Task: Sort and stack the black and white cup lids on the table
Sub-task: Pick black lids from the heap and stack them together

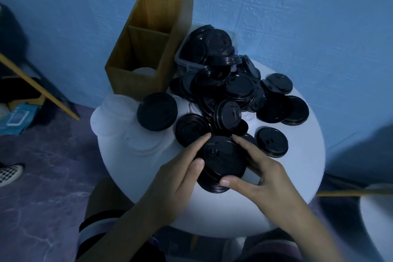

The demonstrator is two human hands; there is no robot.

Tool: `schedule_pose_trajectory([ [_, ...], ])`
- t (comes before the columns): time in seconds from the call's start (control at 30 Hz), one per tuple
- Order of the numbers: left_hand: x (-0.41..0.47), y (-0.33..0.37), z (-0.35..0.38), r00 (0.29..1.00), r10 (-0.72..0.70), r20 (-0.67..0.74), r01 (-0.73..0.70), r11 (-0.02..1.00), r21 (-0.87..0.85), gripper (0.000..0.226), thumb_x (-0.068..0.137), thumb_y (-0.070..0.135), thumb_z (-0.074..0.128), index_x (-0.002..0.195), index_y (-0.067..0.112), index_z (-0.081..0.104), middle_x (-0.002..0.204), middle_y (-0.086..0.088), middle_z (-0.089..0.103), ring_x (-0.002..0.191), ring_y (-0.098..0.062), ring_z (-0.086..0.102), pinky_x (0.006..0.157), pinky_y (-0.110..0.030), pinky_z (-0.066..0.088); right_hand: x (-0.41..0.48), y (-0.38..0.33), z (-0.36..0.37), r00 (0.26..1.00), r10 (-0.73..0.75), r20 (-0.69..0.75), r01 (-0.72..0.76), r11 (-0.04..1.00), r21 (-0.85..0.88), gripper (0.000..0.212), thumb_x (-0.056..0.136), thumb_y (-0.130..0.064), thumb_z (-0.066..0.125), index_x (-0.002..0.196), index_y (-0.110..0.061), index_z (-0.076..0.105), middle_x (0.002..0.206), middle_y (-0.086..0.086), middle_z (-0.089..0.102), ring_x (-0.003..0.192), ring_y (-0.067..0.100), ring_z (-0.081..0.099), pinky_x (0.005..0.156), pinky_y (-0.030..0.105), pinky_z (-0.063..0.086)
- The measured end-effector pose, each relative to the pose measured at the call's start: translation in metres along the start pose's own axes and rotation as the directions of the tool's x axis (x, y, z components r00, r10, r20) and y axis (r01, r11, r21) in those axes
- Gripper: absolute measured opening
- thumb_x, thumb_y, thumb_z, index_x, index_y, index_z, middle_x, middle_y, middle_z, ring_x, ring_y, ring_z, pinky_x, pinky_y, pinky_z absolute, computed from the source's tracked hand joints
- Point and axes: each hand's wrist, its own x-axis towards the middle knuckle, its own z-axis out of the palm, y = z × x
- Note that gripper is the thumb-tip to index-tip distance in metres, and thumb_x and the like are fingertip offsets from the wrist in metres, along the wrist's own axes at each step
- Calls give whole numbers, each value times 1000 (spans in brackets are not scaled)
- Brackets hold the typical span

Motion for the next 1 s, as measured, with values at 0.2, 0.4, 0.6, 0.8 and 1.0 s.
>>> schedule_pose_trajectory([
  [0.2,2,0,0,1000,-19,16,19,1000,-1,48,107,44,32,154,53,30,153,28,45,142,6,39,116,-25,35,2,2,-1,999,35,-7,-35,999,14,95,55,-63,86,141,-46,50,129,-32,63,125,-8,56,110,26,43],
  [0.4,-1,-3,-1,999,-38,23,37,998,42,48,106,46,32,153,54,28,139,31,55,127,5,56,104,-21,45,3,7,0,1000,22,11,-22,1000,-8,93,61,-53,91,144,-43,50,130,-28,63,125,-8,55,108,23,43],
  [0.6,0,-5,-5,999,-26,21,25,998,59,50,101,59,29,151,58,27,143,34,50,132,8,50,105,-19,42,3,5,1,999,12,35,-10,998,-62,98,61,-68,80,149,-44,43,138,-26,59,129,-7,52,113,30,44],
  [0.8,0,-3,-5,1000,-22,10,21,999,45,51,102,55,35,151,59,25,149,32,46,138,8,42,111,-22,37,3,8,6,1000,-24,18,25,997,-72,95,67,-69,76,151,-44,39,143,-28,51,133,-6,48,113,30,43],
  [1.0,3,-6,-7,999,52,-17,-50,992,116,60,97,50,44,156,44,31,153,21,42,143,-5,41,114,-32,39,7,8,5,998,-57,41,58,998,-39,94,67,-69,77,150,-48,38,142,-31,49,135,-2,48,115,36,41],
])
